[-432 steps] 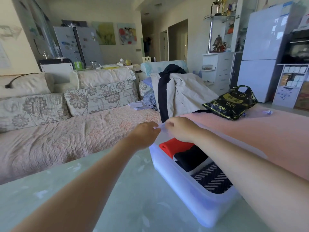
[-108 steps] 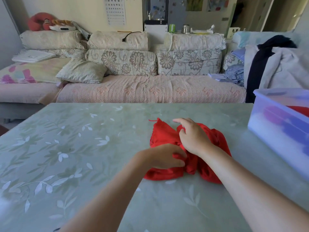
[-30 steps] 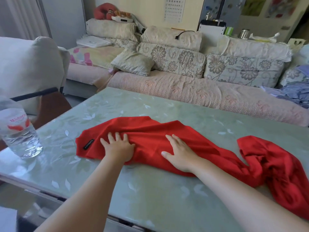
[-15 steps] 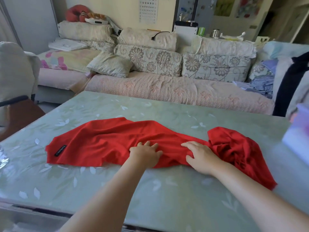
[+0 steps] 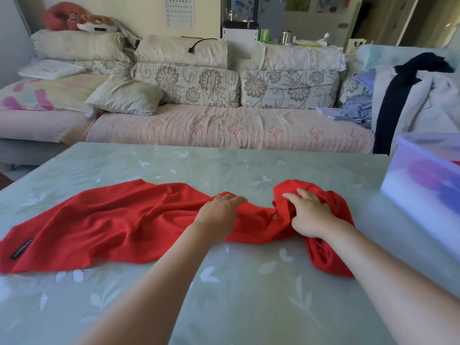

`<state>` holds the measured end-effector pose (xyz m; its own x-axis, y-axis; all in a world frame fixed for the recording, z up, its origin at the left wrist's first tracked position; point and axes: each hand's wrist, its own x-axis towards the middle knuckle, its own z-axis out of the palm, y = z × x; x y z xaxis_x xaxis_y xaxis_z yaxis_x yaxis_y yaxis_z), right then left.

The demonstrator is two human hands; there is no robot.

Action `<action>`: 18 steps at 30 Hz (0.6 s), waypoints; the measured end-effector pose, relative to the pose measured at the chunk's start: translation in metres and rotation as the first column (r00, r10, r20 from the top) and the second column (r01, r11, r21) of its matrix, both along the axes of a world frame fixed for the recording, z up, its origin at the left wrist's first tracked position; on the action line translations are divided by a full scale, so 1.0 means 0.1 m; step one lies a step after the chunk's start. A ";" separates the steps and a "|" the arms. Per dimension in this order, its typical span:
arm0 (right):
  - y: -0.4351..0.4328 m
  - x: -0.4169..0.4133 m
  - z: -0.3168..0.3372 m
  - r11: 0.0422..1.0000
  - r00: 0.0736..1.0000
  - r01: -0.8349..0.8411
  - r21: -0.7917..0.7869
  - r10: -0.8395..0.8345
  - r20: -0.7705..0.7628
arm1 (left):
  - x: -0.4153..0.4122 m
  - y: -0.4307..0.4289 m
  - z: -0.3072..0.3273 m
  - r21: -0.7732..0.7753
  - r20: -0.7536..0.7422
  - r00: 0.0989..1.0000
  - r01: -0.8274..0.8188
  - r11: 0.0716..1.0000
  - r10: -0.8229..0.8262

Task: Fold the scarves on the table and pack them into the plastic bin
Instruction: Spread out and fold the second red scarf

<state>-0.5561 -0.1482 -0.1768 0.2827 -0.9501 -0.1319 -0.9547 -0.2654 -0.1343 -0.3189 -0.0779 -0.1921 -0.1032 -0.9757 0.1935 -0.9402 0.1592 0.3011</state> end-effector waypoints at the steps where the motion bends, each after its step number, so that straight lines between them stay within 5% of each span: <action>1: 0.01 -0.04 -0.02 0.999 0.998 -0.002 0.053 0.005 -0.055 | -0.07 -0.03 -0.01 0.055 -0.067 0.995 0.073 0.996 -0.069; 3: 0.03 -0.12 -0.04 0.996 0.989 -0.048 0.078 0.058 -0.136 | -0.21 -0.07 -0.03 0.245 -0.091 0.991 0.118 0.962 -0.098; 5: 0.04 -0.20 -0.03 0.993 0.978 -0.115 0.009 0.115 -0.175 | -0.30 -0.08 -0.06 0.426 0.092 0.993 0.032 0.904 -0.079; 11: 0.01 -0.46 0.15 0.932 0.980 -0.091 -0.350 0.021 -0.199 | -0.22 -0.08 -0.07 0.548 0.207 0.978 -0.147 0.824 0.036; 14: 0.12 -0.61 0.26 0.989 0.989 -0.118 -0.088 0.109 -0.099 | -0.16 -0.05 -0.03 0.601 0.233 0.972 -0.177 0.779 0.041; 16: 0.25 -0.65 0.28 0.960 0.972 -0.168 0.226 0.122 0.203 | -0.19 -0.03 0.02 0.607 0.295 0.955 -0.210 0.766 0.028; 18: 0.26 -0.69 0.25 0.980 0.910 -0.126 0.153 0.053 0.411 | -0.29 -0.01 0.08 0.567 0.318 0.948 -0.205 0.798 0.017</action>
